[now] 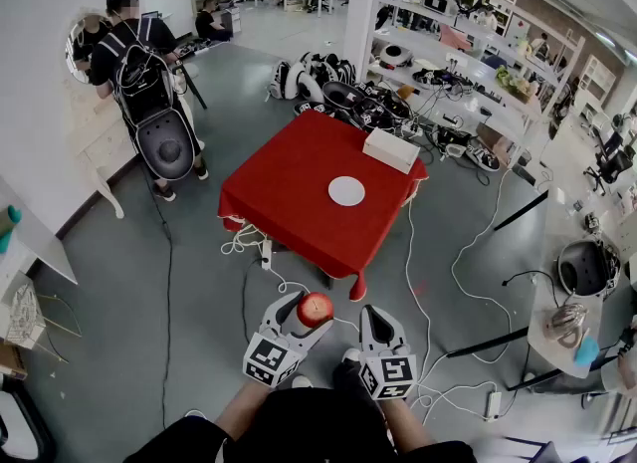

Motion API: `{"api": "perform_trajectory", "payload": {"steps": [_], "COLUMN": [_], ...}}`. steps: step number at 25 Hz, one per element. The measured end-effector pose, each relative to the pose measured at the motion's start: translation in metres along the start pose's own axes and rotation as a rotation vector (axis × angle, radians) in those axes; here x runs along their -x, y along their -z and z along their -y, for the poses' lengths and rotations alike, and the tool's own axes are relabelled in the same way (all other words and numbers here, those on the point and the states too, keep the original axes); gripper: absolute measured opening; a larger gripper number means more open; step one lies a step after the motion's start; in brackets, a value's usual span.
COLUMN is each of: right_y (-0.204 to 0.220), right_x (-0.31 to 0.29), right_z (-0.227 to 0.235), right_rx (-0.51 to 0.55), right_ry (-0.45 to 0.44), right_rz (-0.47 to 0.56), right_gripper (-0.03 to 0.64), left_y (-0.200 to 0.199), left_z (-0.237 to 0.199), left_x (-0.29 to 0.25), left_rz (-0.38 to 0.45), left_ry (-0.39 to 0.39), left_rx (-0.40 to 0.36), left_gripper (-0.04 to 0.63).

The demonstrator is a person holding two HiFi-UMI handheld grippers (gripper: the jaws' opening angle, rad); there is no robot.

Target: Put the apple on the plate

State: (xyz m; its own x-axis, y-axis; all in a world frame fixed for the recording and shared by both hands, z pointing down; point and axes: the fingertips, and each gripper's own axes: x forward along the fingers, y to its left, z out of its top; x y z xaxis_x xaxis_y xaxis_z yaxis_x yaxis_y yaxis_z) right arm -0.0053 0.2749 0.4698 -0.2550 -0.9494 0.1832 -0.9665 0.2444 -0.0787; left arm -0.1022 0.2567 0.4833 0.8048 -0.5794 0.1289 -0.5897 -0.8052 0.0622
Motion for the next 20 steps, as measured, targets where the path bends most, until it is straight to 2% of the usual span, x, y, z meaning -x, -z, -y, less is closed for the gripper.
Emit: {"api": "perform_trajectory", "payload": {"steps": [20], "right_y": [0.0], "right_x": [-0.011], "right_z": [-0.012], "right_rx": [-0.023], "right_ry": [-0.034], "right_rz": [0.017], "right_gripper": [0.011], "left_y": [0.006], "left_z": [-0.017], "left_x": [0.002], "left_rz": [-0.006], "left_ry": [-0.011], "left_rx": [0.007], "left_gripper": [0.334]}}
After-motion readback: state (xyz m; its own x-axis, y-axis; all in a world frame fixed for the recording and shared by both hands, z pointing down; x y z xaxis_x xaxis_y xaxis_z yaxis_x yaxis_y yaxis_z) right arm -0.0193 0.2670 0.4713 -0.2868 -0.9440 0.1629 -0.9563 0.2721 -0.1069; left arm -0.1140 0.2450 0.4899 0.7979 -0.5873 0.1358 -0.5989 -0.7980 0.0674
